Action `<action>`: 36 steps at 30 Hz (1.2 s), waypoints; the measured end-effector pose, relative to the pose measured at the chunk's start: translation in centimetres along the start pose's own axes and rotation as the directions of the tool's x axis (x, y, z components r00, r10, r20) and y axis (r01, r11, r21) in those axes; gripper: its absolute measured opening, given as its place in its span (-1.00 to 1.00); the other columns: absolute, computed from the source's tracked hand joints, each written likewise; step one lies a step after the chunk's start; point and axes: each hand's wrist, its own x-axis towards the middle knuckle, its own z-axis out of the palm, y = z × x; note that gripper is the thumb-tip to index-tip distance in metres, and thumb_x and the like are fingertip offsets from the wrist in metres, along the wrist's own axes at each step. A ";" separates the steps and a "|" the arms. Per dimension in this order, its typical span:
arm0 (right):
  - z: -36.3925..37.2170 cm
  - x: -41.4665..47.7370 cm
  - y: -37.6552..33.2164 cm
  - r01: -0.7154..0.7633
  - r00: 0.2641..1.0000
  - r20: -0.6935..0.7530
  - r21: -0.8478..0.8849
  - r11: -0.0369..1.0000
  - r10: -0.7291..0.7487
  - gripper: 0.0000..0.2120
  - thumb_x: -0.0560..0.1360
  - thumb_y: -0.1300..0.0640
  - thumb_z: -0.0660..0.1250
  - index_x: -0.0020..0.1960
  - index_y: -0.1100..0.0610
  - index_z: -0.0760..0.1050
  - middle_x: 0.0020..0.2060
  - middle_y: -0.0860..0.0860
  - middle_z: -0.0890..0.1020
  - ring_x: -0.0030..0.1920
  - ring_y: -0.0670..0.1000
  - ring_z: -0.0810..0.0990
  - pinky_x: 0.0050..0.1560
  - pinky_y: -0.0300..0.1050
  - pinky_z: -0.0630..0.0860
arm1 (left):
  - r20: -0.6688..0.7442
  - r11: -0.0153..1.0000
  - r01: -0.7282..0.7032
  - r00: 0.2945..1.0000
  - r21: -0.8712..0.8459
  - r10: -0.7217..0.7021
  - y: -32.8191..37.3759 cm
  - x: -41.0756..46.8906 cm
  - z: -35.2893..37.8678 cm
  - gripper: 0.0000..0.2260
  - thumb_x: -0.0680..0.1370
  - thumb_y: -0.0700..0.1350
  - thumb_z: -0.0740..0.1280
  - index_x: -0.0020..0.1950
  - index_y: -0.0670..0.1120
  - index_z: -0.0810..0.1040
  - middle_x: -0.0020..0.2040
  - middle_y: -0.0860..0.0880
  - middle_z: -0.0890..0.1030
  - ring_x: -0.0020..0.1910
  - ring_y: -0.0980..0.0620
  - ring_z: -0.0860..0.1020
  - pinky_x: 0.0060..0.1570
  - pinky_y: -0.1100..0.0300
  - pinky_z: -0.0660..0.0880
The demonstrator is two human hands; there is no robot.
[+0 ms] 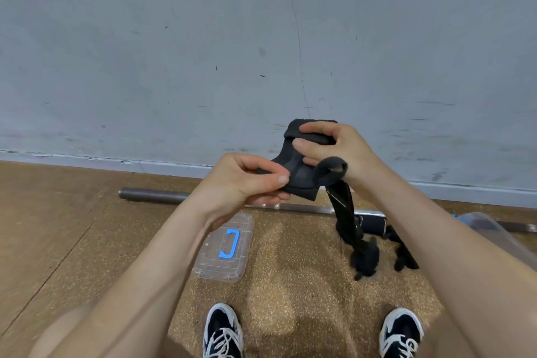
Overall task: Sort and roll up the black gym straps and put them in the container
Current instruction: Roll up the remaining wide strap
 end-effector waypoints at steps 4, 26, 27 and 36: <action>-0.8 -1.0 -1.4 -0.009 0.992 0.121 -0.250 0.968 0.040 0.00 0.18 -0.25 0.56 0.53 -0.02 0.28 0.33 -0.04 0.42 0.30 -0.02 0.48 0.34 -0.01 0.46 | 0.118 0.987 -0.063 0.992 0.149 0.045 0.5 -0.4 -0.5 -0.76 0.21 -0.30 0.50 -0.17 -0.09 0.73 -0.15 -0.15 0.72 -0.18 -0.06 0.70 -0.15 0.20 0.64; 1.5 -2.8 -0.3 -0.018 0.999 -0.034 0.384 0.923 0.034 -0.02 0.33 0.57 0.42 0.58 -0.01 0.15 0.23 0.12 0.58 0.17 0.10 0.65 0.18 0.12 0.60 | -0.050 0.949 -0.179 0.979 0.260 0.199 0.4 1.0 -0.2 -0.86 0.51 -0.40 0.37 -0.21 -0.22 0.58 -0.22 -0.16 0.60 -0.28 0.02 0.65 -0.20 0.26 0.61; 1.5 -2.9 -0.3 -0.012 0.998 -0.046 0.389 0.921 0.032 -0.03 0.34 0.57 0.42 0.58 -0.01 0.16 0.23 0.10 0.58 0.17 0.10 0.64 0.19 0.14 0.59 | -0.072 0.950 -0.181 0.976 0.256 0.205 0.3 1.1 0.0 -0.84 0.52 -0.40 0.36 -0.22 -0.21 0.58 -0.22 -0.17 0.59 -0.28 0.01 0.66 -0.20 0.25 0.62; 1.4 -3.2 -0.9 -0.014 0.997 -0.058 0.492 0.870 0.049 -0.13 0.37 0.57 0.39 0.52 0.00 0.25 0.16 0.15 0.62 0.15 0.13 0.65 0.02 -0.01 0.64 | -0.152 0.924 -0.261 0.938 0.279 0.311 0.5 1.2 0.8 -0.82 0.54 -0.43 0.31 -0.18 -0.19 0.52 -0.33 -0.11 0.58 -0.40 0.02 0.59 -0.30 0.19 0.56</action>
